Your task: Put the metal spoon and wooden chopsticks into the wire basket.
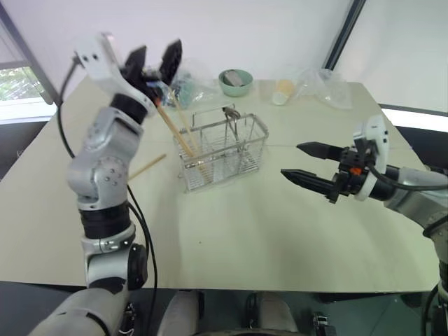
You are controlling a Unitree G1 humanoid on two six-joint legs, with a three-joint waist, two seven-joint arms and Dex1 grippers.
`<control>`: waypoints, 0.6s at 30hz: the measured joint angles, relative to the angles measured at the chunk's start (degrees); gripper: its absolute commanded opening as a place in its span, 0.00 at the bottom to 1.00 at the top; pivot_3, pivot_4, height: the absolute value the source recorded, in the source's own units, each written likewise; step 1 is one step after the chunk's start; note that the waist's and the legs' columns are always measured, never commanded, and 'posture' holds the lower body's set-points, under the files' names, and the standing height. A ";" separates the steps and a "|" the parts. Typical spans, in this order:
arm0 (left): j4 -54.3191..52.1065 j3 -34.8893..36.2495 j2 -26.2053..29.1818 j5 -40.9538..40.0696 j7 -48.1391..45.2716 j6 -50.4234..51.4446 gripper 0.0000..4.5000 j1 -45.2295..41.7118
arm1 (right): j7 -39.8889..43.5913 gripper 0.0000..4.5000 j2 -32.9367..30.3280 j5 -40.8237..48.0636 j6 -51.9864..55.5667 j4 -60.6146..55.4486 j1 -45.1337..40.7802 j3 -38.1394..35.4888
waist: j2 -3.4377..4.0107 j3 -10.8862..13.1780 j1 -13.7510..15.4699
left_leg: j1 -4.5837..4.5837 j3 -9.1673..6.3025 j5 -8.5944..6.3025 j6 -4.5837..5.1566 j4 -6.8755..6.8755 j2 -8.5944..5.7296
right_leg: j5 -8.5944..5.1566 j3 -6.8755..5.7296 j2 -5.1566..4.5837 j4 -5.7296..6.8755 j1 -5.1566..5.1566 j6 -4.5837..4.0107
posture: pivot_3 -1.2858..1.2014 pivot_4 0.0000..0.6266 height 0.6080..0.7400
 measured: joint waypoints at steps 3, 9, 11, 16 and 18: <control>2.99 2.23 9.42 -1.72 -2.53 3.50 0.99 -6.39 | 0.20 1.00 0.06 -0.38 -0.08 0.46 -0.87 0.97 | 0.09 0.05 -0.25 | 0.02 0.04 0.00 0.01 -0.05 -0.03 | 0.00 -0.01 0.06 0.02 -0.07 0.00 | 0.52 0.24 0.19; 15.48 2.14 35.48 -0.72 -21.87 9.42 0.99 -8.41 | 1.68 1.00 -0.01 -1.35 -0.57 2.46 -1.81 1.86 | 0.15 0.06 -1.54 | 0.34 0.07 -0.01 0.03 -0.54 -0.05 | -0.01 -0.03 0.09 0.08 -0.08 0.10 | 0.52 0.24 0.19; 19.87 -1.78 42.58 2.28 -31.49 7.83 0.99 -4.40 | 2.37 1.00 -0.05 -1.82 -0.90 3.01 -2.11 2.04 | 0.26 0.07 -1.62 | 0.40 0.10 -0.01 0.03 -0.60 -0.03 | -0.07 -0.03 0.07 0.10 -0.07 0.07 | 0.52 0.24 0.19; 32.90 -13.07 49.32 11.14 -52.74 -0.73 0.99 1.93 | 3.57 1.00 0.02 -2.82 -1.10 4.56 -2.90 3.42 | 0.14 0.19 -1.42 | 0.28 0.06 -0.01 0.01 -0.56 0.06 | -0.09 -0.04 0.00 0.08 -0.28 0.04 | 0.52 0.24 0.19; 37.17 -17.37 49.50 14.51 -59.40 -4.22 0.99 2.14 | 3.91 1.00 0.05 -2.89 -1.13 4.77 -3.54 3.86 | 0.14 0.20 -1.41 | 0.19 0.08 -0.01 0.01 -0.48 0.05 | -0.09 -0.04 -0.06 0.04 -0.42 0.03 | 0.52 0.24 0.19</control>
